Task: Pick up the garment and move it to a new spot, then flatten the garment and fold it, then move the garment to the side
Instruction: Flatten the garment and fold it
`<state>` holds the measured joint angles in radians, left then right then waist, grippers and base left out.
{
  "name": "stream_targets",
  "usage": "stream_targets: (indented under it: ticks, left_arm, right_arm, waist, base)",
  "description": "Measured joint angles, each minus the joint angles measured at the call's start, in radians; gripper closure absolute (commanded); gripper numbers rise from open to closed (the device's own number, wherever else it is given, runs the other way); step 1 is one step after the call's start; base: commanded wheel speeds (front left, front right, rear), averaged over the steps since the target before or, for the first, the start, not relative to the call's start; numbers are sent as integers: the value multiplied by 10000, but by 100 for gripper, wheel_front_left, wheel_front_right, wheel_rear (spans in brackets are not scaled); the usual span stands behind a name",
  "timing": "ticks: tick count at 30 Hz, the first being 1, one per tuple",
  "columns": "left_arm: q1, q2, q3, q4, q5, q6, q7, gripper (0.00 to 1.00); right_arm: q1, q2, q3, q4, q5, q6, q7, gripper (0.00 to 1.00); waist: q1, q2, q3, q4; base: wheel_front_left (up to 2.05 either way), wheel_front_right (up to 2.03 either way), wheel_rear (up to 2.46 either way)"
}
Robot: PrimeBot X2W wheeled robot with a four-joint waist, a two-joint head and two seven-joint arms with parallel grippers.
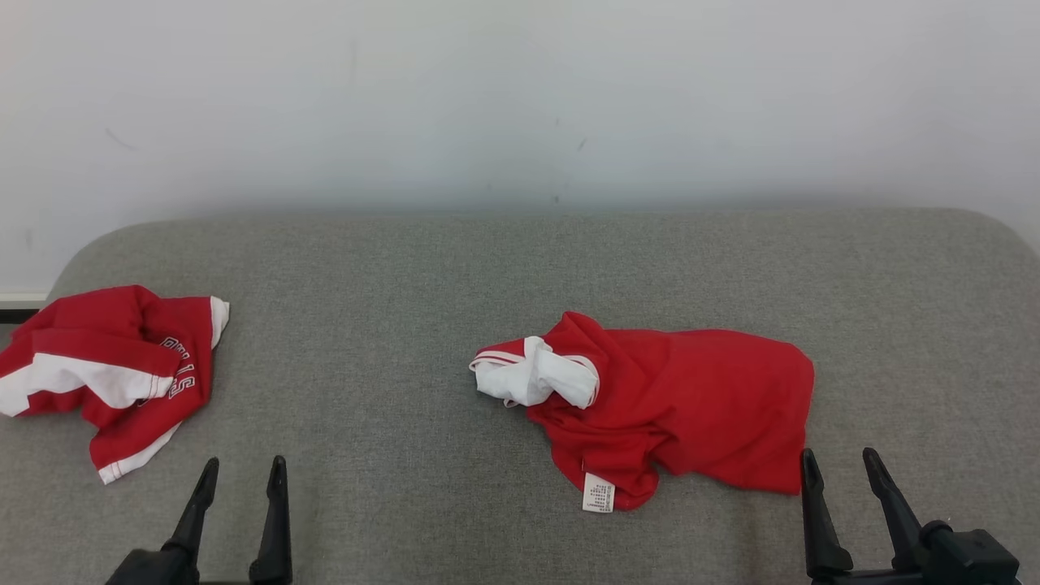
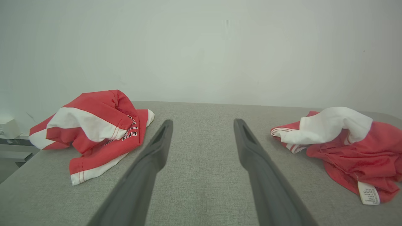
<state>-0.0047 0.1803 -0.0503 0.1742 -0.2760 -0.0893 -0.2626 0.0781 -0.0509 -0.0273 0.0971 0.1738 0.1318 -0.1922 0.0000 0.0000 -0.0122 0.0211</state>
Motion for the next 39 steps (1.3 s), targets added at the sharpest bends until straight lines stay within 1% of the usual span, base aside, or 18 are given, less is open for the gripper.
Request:
stream_targets:
  ticks: [3,9,15,20,26,32,36,39]
  left_arm:
    - [-417,4,-201,67,36,-84,0,0]
    - [-2026,-63,-965,322,211,-251,146,0]
    - [-3748,-251,-1902,1049,194,-347,462,0]
    - [-4737,-393,-2771,1824,42,-403,731,0]
    - [-5235,-322,-3751,2757,-341,-418,1223,0]
    - [-5253,-84,-4635,3358,-911,-418,2105,0]
    - [-5251,44,-4886,3772,-1066,-424,2520,0]
    - [-5267,25,-4964,4090,-1287,-424,2569,0]
  right_arm:
    - [-2,0,10,0,4,0,0,0]
    - [-143,2,171,27,27,0,-4,0]
    - [-426,4,291,132,184,0,-102,0]
    - [-625,4,276,355,228,0,-224,0]
    - [-808,4,274,556,288,0,-384,0]
    - [-813,4,265,729,336,0,-502,0]
    - [-907,4,351,813,360,0,-545,0]
    - [-1006,4,424,834,360,0,-550,0]
  waist:
    - [0,0,32,-2]
    - [0,0,133,-170]
    - [1,0,440,-559]
    - [2,1,785,-977]
    - [2,1,1102,-1523]
    - [2,1,1267,-1887]
    - [1,1,1293,-2040]
    - [0,1,1290,-2179]
  base:
    - [0,0,0]
    - [0,0,0]
    - [0,0,0]
    - [0,0,0]
    - [0,0,0]
    - [0,0,0]
    - [0,0,0]
    - [0,0,0]
